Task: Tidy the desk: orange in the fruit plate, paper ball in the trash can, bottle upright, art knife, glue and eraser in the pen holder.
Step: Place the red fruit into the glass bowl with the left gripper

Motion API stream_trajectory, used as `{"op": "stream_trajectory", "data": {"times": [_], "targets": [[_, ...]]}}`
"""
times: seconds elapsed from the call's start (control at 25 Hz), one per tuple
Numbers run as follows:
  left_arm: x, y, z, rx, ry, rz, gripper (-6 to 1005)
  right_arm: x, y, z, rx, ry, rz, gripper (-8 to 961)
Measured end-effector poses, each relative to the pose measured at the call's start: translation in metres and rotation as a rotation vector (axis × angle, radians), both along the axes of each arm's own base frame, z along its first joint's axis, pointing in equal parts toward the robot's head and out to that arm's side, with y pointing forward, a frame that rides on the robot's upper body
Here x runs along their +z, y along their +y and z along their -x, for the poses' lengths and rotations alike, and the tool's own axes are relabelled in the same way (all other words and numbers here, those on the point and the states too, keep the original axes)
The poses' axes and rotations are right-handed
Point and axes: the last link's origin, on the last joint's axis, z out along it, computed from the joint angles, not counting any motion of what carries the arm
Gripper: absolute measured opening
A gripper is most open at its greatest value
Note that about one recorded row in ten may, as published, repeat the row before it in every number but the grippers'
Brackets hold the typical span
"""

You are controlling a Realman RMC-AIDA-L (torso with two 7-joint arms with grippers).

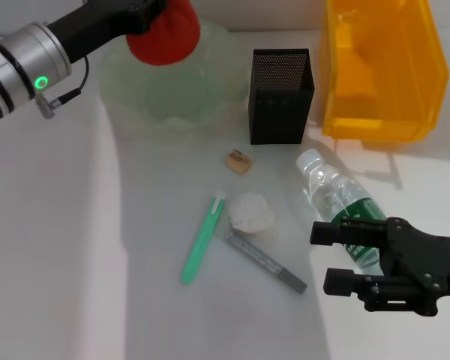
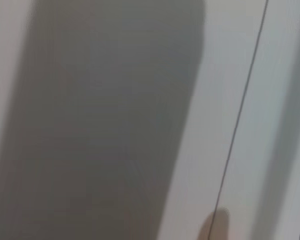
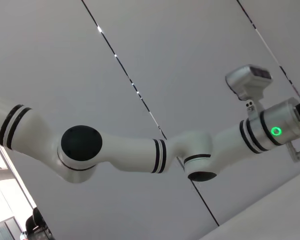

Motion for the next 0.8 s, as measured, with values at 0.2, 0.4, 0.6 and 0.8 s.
{"op": "stream_trajectory", "data": {"times": [0.2,0.4,0.6,0.8], "targets": [[-0.011,0.012,0.0,0.078,0.034,-0.004,306,-0.003,-0.002,0.0,-0.002,0.011,0.001,719],[-0.011,0.008,0.001,0.074,0.003,0.006,397,-0.003,-0.002,0.0,-0.002,0.011,0.0,718],[0.006,-0.025,-0.003,-0.103,-0.11,0.071,682,0.006,0.0,-0.002,-0.022,0.036,-0.042,716],[0.023,-0.058,0.007,-0.218,-0.109,0.152,829,0.041,0.002,-0.014,-0.047,0.067,-0.133,714]]}}
